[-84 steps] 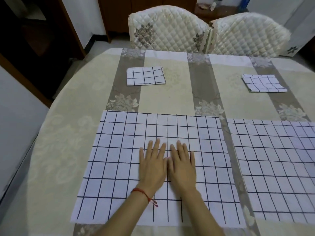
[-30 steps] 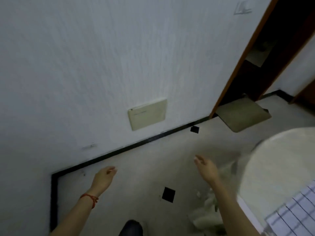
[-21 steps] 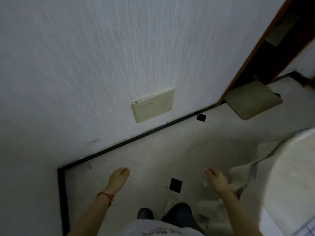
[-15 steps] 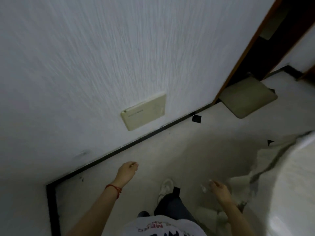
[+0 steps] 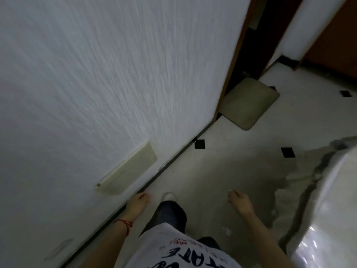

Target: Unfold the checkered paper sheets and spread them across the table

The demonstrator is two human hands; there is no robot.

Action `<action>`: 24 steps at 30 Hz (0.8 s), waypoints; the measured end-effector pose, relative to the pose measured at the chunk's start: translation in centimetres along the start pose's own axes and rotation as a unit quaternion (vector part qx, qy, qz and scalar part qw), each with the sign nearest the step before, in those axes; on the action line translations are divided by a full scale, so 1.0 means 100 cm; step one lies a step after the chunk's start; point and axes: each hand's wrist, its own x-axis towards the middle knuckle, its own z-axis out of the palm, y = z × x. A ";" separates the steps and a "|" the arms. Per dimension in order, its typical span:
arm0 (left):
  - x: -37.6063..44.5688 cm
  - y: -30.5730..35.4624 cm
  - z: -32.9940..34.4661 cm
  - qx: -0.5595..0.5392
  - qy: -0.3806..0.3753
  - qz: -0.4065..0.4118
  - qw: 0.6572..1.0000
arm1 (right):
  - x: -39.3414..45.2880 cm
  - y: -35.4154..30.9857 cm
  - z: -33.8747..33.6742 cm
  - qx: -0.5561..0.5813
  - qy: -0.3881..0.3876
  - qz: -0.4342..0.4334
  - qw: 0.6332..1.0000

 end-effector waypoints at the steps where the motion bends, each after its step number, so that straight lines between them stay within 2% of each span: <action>1: 0.014 0.012 -0.001 0.014 -0.006 -0.006 1.000 | 0.014 -0.010 -0.004 0.005 0.010 0.003 1.000; 6: 0.101 0.095 0.000 0.097 -0.058 0.026 0.993 | 0.078 -0.040 -0.024 0.063 0.062 0.025 0.996; 13: 0.183 0.271 0.030 0.128 -0.125 0.060 0.982 | 0.135 -0.062 -0.068 0.189 0.135 0.103 0.967; 19: 0.225 0.424 0.115 0.191 -0.217 0.134 0.948 | 0.173 -0.055 -0.105 0.259 0.194 0.184 0.928; 24: 0.254 0.515 0.206 0.220 -0.256 0.170 0.926 | 0.216 -0.038 -0.150 0.322 0.236 0.223 0.889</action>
